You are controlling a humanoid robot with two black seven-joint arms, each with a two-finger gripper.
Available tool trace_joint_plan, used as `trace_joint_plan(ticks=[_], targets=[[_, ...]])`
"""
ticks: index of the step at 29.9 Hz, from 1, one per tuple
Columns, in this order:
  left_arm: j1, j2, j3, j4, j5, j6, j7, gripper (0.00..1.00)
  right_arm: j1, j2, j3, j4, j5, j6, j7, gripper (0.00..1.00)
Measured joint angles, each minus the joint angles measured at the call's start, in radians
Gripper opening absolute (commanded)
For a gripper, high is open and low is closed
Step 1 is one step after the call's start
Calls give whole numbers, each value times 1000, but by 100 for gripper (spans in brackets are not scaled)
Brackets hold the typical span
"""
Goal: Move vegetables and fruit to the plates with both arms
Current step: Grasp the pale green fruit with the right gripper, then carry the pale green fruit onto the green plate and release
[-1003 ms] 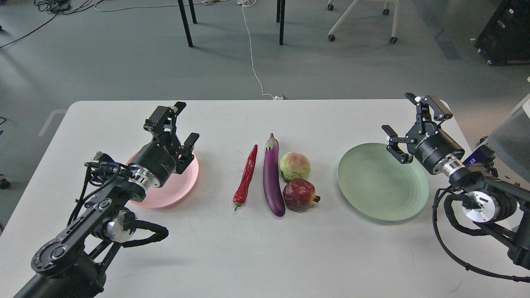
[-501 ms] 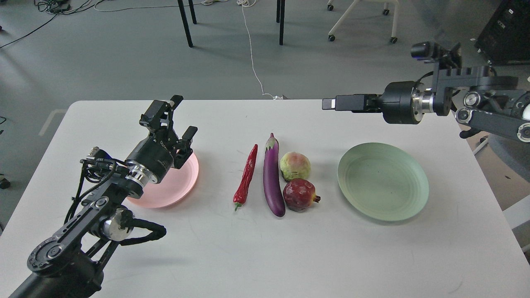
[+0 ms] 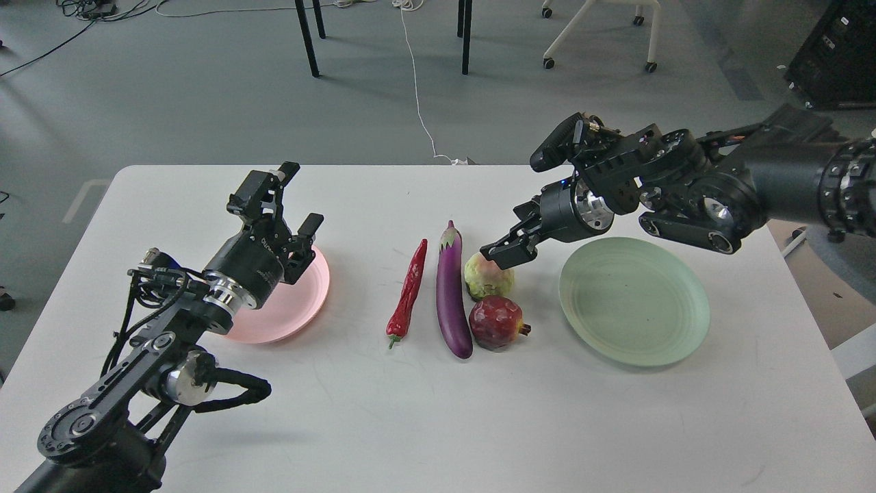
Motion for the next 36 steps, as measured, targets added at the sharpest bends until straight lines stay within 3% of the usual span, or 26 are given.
trace_joint_plan(ticks=[12, 14, 17, 22, 30, 36], targets=[[1, 1, 0, -1, 0, 0, -1, 98, -101, 34, -8, -54, 3, -82, 0, 89], [1, 1, 0, -1, 0, 0, -1, 98, -113, 42, -9, -66, 3, -93, 0, 82], [1, 1, 0, -1, 0, 0, -1, 98, -127, 51, -10, -86, 3, -97, 0, 61], [1, 1, 0, -2, 0, 0, -1, 98, -136, 59, -14, -96, 3, -98, 0, 44], [1, 0, 0, -2, 0, 0, 0, 98, -132, 51, -49, -97, 6, -97, 1, 38], [1, -1, 0, -2, 0, 0, 1, 98, -28, -53, -47, -35, 6, -97, 0, 39]])
